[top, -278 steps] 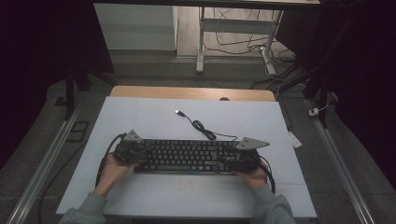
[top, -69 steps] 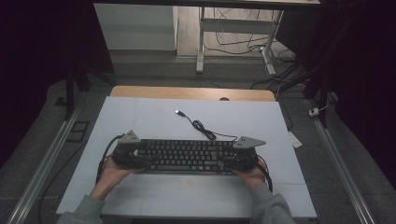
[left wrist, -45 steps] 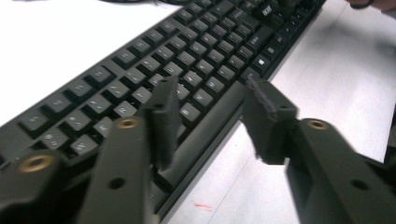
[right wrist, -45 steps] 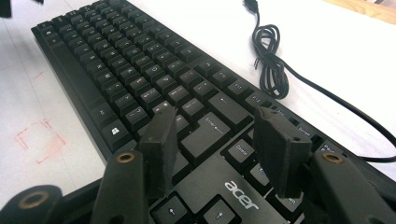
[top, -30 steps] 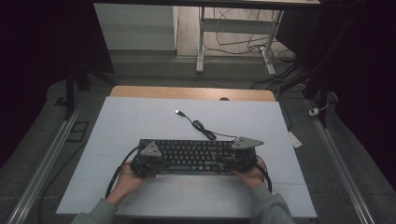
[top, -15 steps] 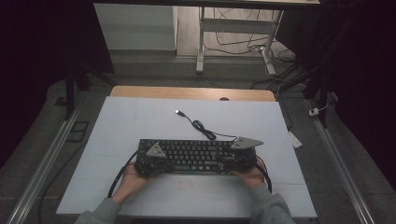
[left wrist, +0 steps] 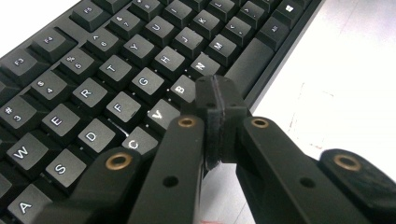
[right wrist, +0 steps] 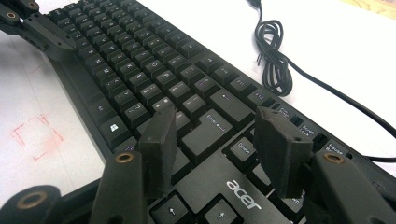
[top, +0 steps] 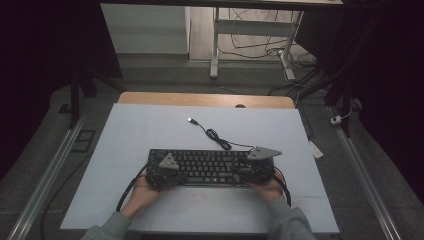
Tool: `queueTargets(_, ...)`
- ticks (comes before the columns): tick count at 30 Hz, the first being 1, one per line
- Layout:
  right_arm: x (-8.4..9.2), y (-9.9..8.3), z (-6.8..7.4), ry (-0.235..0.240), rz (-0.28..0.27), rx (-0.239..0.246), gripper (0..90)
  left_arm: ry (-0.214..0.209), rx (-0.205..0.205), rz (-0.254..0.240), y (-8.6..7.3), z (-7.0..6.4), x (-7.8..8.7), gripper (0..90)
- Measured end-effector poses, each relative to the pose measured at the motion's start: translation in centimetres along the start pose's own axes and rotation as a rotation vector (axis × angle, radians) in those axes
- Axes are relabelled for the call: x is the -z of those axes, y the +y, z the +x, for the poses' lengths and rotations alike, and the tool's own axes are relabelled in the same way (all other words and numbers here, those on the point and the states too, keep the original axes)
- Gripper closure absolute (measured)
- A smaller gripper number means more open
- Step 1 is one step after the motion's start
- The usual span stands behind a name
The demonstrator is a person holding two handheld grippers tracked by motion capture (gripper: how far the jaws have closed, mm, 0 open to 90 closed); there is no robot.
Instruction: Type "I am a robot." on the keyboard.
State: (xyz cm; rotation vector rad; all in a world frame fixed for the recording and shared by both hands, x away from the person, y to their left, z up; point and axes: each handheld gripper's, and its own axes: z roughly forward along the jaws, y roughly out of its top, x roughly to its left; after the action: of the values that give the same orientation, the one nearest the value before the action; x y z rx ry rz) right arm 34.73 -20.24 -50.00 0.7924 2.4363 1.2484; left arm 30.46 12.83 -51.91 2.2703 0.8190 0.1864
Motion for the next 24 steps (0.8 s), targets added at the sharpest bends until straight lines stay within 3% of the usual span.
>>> queueTargets(9,0.0,0.0,0.1,0.000,0.001,0.000,49.5,0.008,-0.011,0.002,0.0,-0.1,-0.1,89.0)
queueTargets(15,0.1,0.0,-0.1,0.000,-0.002,0.000,49.5,0.007,0.024,-0.083,0.1,0.3,1.5,88.9)
queueTargets(19,0.0,0.0,-0.1,0.000,-0.001,0.002,49.5,0.005,0.048,-0.115,0.0,0.6,2.2,88.6)
queueTargets(24,0.1,0.0,0.0,-0.003,0.000,0.004,49.5,0.011,0.055,-0.143,-0.2,0.8,2.8,76.9)
